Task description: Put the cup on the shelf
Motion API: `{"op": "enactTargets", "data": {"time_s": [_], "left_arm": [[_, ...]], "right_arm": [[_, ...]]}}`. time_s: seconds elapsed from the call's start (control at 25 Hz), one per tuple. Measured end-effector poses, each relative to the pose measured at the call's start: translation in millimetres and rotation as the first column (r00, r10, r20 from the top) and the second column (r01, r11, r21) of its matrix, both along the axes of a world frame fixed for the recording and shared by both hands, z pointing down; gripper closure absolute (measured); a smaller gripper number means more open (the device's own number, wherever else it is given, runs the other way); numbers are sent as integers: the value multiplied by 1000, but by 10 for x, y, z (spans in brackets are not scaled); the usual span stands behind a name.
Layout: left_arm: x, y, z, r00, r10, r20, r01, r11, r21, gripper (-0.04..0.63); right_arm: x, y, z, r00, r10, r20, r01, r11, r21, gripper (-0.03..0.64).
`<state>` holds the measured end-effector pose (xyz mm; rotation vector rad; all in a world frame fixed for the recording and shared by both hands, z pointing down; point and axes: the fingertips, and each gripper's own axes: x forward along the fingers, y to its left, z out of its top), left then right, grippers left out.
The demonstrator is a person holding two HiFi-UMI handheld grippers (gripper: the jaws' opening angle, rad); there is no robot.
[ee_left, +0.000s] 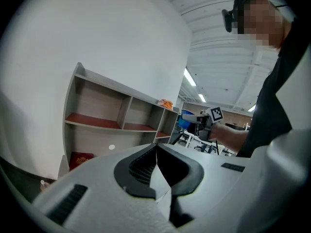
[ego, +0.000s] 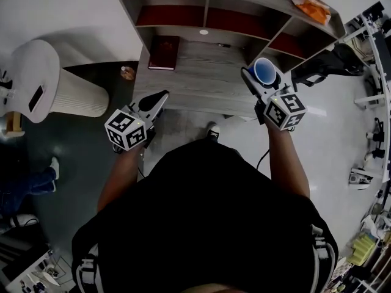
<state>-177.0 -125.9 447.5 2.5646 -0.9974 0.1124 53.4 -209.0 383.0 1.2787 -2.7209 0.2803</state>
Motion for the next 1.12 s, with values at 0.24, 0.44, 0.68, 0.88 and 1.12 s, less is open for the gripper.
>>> {"op": "enactTargets", "data": {"time_s": [0.24,0.44,0.68,0.88,1.12], "left_arm": [[178,-170,61,1000,4,2,-4,1000,-18,575],[266,-324,84,1000,-6,-1,6,1000,-24,577],[370,-497,126,1000,-16,7,16,999,-34,577],[458,-632,166,1000,-21,10,22,999,-48,577],[566,-819,193,1000,-29,8,29,998,-53,577]], "right_arm": [[109,-219,38,1000,-17,-13,17,1000,-13,310],[190,-413,86,999,-28,-21,27,999,-23,310],[258,-685,156,999,-35,-19,34,999,-34,310],[311,-889,185,999,-49,-17,49,998,-41,310],[372,-1101,235,998,-61,-13,60,997,-47,310]]}}
